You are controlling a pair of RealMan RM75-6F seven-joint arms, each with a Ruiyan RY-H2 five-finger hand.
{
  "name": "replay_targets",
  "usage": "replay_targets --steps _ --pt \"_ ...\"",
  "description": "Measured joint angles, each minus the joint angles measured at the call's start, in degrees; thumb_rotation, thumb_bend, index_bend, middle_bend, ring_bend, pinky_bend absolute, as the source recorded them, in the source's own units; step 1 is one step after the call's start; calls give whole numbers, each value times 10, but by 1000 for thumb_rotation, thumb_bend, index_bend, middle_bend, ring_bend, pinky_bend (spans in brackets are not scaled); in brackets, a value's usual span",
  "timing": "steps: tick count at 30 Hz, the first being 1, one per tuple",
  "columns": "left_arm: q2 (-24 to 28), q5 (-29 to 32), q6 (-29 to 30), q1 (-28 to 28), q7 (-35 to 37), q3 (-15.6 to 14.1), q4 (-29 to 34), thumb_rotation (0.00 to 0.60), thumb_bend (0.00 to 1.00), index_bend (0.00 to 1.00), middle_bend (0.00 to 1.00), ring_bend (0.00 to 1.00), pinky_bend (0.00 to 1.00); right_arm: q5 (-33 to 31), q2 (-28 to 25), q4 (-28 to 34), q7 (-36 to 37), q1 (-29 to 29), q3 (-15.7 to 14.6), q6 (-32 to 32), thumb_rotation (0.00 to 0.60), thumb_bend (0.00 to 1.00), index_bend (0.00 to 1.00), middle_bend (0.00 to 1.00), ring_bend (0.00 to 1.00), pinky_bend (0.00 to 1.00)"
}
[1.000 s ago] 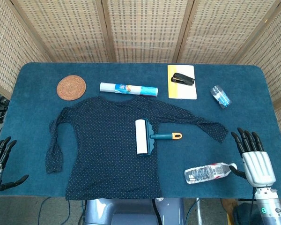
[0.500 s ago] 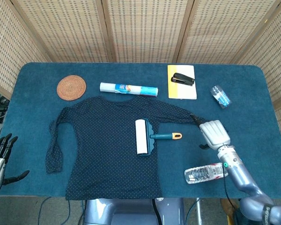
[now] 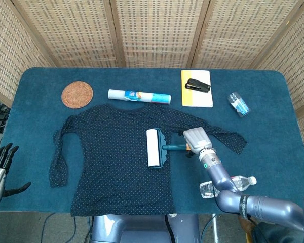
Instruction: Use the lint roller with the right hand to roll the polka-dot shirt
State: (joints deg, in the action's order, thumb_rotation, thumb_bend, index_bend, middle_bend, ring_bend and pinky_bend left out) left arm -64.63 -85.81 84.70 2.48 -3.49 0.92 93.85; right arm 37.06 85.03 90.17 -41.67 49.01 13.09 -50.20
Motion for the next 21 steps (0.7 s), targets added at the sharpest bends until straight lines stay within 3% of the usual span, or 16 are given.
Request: replay_targets --steps 3,11,21 --pt "-1 3 -2 1 -1 0 0 600 0 0 0 0 0 -8 23 -23 -7 13 -9 -9 600 371 344 990 1000 1000" --pt "1 8 -4 2 5 2 -2 600 0 0 0 0 0 -24 53 -57 -11 34 -29 -16 600 376 378 990 1000 1000" --pt "2 14 -7 4 9 4 -3 600 0 0 0 0 0 -28 87 -89 0 49 -33 -13 600 422 408 990 1000 1000"
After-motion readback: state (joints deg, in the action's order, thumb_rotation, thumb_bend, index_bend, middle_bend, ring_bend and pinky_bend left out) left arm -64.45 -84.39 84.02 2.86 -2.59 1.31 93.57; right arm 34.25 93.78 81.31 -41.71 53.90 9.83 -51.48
